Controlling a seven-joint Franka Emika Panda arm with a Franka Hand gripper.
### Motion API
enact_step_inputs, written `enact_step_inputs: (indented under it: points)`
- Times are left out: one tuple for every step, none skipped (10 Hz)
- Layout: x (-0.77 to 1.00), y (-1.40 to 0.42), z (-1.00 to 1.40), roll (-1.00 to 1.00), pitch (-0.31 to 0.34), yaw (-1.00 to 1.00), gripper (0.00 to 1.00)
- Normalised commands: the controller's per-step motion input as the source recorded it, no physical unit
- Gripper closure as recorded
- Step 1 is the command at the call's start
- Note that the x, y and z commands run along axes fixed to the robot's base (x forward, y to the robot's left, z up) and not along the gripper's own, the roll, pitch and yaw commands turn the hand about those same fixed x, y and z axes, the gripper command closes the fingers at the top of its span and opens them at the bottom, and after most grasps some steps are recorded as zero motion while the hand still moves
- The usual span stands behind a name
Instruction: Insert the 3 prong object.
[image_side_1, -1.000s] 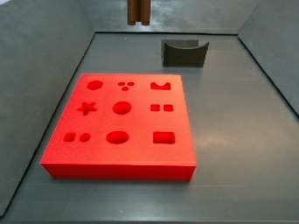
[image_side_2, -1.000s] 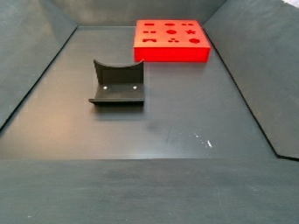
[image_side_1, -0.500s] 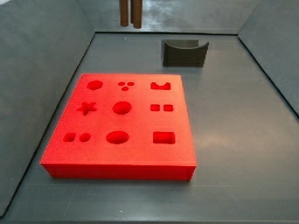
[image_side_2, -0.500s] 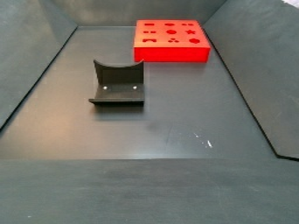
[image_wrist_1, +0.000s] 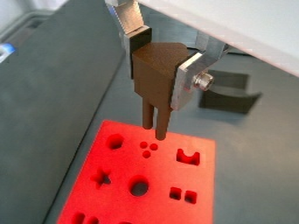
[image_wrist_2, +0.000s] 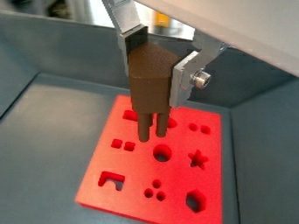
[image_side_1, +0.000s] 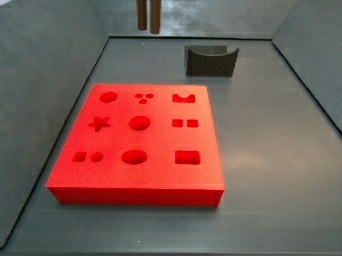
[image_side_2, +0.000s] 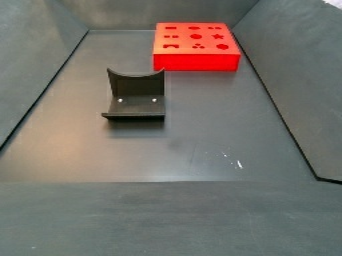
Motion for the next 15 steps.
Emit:
enact_step_inputs:
  points:
    - [-0.01, 0.0, 0.0, 0.06, 0.0, -1.0, 1.0]
    - [-0.01, 0.0, 0.0, 0.05, 0.0, -1.0, 1.0]
    - [-0.01, 0.0, 0.0, 0.06, 0.0, -1.0, 1.0]
    - [0.0, 0.0, -0.01, 0.05, 0.0, -1.0, 1.0]
    - [0.0, 0.01, -0.04, 0.03, 0.0, -1.0, 1.0]
    - [0.03, 0.04, -0.07, 0.01, 0.0, -1.0, 1.0]
    - [0.17, 0.13, -0.15, 0.0, 0.0, -0.93, 1.0]
    - [0.05, 0.34, -0.23, 0.0, 0.0, -0.49, 1.0]
    - [0.0, 0.19, -0.05, 0.02, 0.0, 0.0, 1.0]
    - [0.12, 0.23, -0.2, 0.06, 0.017, 0.01, 1.0]
    - [0.05, 0.29, -0.56, 0.13, 0.0, 0.03, 1.0]
    - [0.0, 0.25, -0.75, 0.03, -0.01, -0.22, 1.0]
    - [-0.09, 0.29, -0.84, -0.03, -0.076, -0.5, 1.0]
    - [-0.19, 0.21, -0.72, -0.13, -0.139, -0.52, 1.0]
    - [-0.35, 0.17, -0.41, -0.3, -0.239, -0.48, 1.0]
